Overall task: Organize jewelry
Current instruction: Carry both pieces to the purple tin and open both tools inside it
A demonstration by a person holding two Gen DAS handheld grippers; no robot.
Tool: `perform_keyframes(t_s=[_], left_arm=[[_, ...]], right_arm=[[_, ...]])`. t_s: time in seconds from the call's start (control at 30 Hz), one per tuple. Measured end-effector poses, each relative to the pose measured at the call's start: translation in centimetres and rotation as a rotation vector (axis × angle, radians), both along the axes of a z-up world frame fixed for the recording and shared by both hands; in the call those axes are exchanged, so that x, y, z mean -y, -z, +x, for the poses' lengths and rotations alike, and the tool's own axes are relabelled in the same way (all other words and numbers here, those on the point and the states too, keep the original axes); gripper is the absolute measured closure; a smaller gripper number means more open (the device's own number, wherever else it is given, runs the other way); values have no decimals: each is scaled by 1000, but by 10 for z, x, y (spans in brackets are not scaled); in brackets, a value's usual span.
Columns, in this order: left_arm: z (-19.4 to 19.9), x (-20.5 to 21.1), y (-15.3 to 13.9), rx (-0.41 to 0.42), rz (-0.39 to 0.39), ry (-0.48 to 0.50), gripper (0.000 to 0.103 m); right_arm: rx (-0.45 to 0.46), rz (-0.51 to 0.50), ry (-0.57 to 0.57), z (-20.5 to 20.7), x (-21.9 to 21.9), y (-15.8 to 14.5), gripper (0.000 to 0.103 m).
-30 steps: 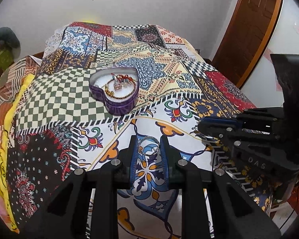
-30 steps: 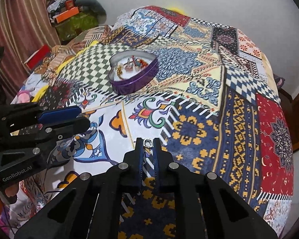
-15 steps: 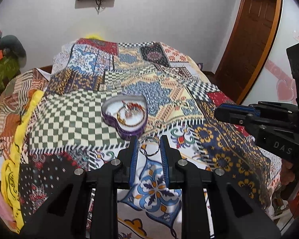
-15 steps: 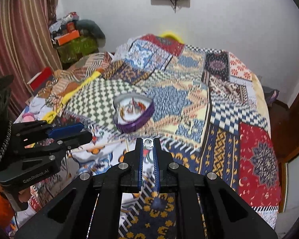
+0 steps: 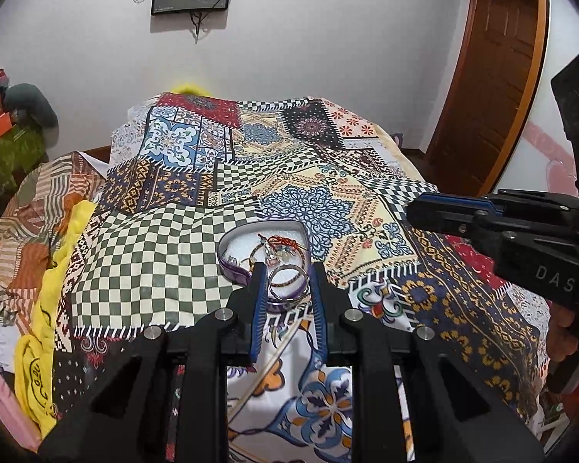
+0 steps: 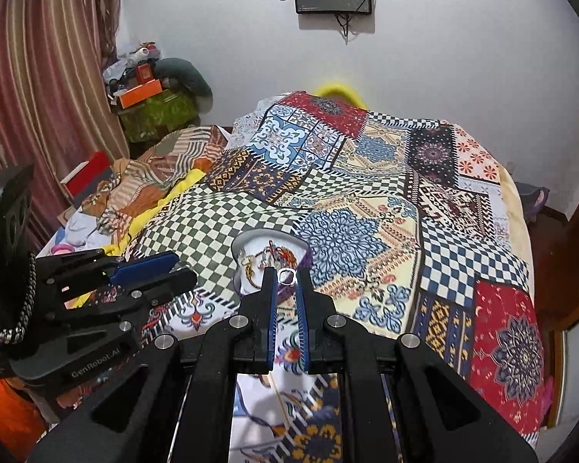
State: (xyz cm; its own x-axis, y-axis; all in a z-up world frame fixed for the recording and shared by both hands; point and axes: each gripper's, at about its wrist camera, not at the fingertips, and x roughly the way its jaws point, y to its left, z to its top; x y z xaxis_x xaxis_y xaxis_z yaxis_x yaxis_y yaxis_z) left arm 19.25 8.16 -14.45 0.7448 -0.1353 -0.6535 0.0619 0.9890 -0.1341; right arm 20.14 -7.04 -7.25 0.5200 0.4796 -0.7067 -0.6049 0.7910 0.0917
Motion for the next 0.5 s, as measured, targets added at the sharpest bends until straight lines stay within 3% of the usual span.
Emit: perform_keyframes(t_s=[0.5], left_arm=[[47, -12, 43, -93, -50, 20, 82]], right_arm=[[-140, -55, -61, 50, -40, 43, 95]])
